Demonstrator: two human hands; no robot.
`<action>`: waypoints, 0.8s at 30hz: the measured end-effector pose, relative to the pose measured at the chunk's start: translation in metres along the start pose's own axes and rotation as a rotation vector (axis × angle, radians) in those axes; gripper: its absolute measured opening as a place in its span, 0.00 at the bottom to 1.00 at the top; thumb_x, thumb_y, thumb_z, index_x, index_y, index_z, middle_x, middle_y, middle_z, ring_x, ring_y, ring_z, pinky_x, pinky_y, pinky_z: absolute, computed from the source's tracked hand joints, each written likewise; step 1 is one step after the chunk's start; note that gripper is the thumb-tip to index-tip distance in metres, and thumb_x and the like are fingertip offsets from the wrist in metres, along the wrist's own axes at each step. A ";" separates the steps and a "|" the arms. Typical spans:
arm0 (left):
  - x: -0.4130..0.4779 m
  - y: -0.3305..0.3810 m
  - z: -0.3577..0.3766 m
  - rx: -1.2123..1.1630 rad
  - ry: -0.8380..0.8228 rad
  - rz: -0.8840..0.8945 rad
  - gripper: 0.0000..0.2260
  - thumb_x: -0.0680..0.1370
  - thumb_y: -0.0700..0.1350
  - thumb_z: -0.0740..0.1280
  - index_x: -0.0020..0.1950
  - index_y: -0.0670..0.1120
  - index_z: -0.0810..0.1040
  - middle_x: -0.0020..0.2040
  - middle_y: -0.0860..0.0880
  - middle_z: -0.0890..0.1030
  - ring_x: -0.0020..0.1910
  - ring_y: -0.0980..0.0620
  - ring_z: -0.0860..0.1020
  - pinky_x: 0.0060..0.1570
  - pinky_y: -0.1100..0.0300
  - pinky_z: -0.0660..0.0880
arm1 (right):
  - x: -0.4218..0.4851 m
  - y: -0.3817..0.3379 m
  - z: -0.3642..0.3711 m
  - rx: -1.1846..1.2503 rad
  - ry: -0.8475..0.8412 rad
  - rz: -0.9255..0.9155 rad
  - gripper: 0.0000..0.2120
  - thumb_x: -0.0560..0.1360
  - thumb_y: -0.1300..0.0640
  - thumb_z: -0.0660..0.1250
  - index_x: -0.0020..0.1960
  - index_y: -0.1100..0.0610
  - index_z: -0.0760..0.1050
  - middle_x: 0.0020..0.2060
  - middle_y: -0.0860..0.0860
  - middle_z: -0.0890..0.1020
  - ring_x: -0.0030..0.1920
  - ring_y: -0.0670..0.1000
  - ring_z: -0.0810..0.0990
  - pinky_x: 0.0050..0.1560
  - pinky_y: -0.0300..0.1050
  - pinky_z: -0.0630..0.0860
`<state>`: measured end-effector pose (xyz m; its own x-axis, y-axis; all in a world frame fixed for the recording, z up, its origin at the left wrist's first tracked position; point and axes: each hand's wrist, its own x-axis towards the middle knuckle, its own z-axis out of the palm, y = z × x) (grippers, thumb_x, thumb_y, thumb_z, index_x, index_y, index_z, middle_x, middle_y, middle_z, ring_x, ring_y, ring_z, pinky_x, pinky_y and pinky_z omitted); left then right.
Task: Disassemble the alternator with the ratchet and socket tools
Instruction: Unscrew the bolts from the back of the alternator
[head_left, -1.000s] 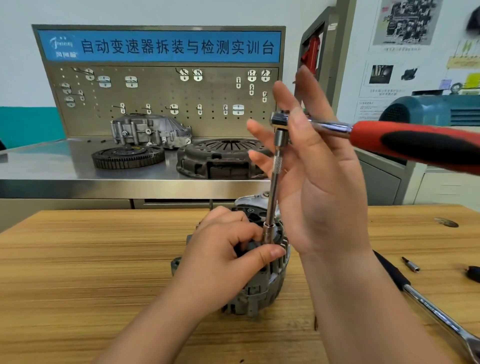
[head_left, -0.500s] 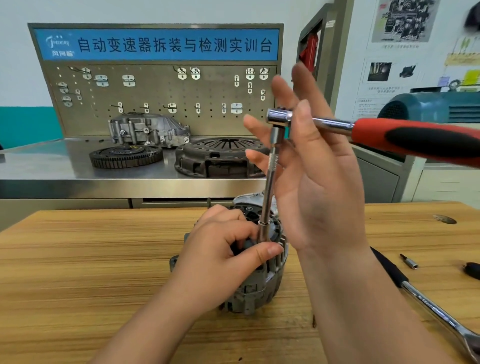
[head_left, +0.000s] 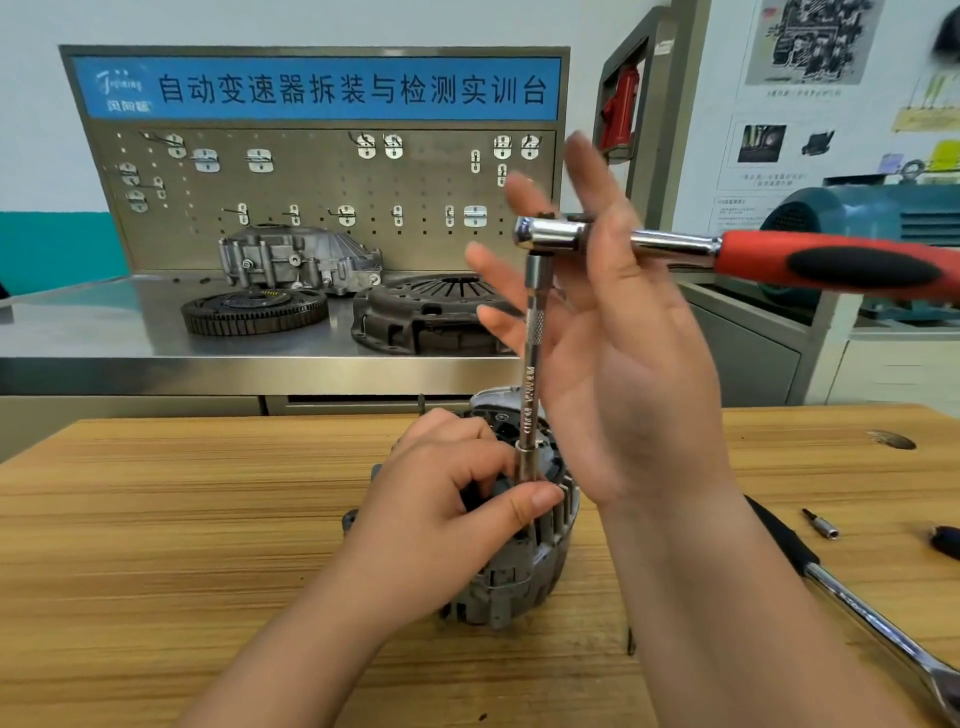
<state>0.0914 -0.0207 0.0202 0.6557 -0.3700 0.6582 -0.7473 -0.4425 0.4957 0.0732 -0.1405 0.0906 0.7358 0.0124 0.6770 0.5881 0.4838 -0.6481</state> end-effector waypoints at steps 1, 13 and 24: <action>0.000 0.000 -0.001 -0.004 -0.012 0.007 0.16 0.70 0.62 0.63 0.28 0.54 0.69 0.31 0.54 0.70 0.41 0.55 0.69 0.41 0.63 0.64 | 0.000 0.001 0.000 0.015 -0.001 0.045 0.17 0.75 0.42 0.57 0.61 0.45 0.73 0.54 0.47 0.84 0.52 0.51 0.83 0.49 0.42 0.77; 0.000 0.003 -0.001 -0.013 -0.027 -0.007 0.15 0.70 0.62 0.62 0.27 0.56 0.67 0.32 0.54 0.71 0.41 0.56 0.68 0.42 0.63 0.64 | 0.000 -0.001 0.001 -0.002 0.010 0.015 0.15 0.80 0.44 0.53 0.60 0.44 0.74 0.54 0.48 0.84 0.52 0.52 0.83 0.49 0.43 0.77; 0.000 0.003 0.000 -0.002 -0.012 -0.037 0.14 0.68 0.59 0.69 0.27 0.56 0.71 0.32 0.53 0.72 0.41 0.57 0.69 0.42 0.65 0.65 | 0.001 -0.001 -0.001 -0.162 -0.020 -0.132 0.12 0.78 0.53 0.59 0.59 0.41 0.74 0.60 0.44 0.80 0.60 0.51 0.80 0.53 0.44 0.75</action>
<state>0.0898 -0.0217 0.0219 0.6844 -0.3628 0.6325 -0.7224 -0.4546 0.5210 0.0736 -0.1418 0.0919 0.6432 -0.0232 0.7654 0.7261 0.3357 -0.6001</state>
